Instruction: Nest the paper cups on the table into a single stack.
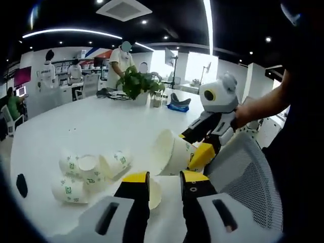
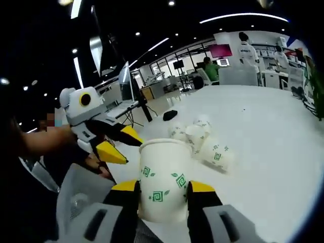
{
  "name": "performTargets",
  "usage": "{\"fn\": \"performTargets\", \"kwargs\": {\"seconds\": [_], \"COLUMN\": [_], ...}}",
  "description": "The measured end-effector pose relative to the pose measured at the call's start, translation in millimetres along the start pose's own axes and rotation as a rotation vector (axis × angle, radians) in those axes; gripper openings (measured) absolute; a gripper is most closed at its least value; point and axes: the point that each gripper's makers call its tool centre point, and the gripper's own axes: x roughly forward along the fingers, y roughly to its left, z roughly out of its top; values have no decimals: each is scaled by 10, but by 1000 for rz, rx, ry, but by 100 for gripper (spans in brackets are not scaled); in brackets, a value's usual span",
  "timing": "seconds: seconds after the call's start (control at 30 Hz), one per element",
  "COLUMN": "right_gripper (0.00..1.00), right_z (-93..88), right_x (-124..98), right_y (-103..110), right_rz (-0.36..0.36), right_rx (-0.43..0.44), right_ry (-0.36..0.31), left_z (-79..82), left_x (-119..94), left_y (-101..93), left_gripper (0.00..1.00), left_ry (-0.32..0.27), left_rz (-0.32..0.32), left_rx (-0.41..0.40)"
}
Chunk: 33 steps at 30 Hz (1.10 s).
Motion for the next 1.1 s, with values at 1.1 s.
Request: {"fn": "performTargets", "kwargs": {"seconds": [1.1], "right_gripper": [35], "right_z": [-75], "right_x": [-25], "right_y": [327], "right_rz": [184], "right_rx": [-186], "right_ry": [45], "left_z": [-20], "left_x": [-69], "left_y": [-495], "left_gripper": [0], "left_ry": [91], "left_rz": [-275], "left_rx": [114]}}
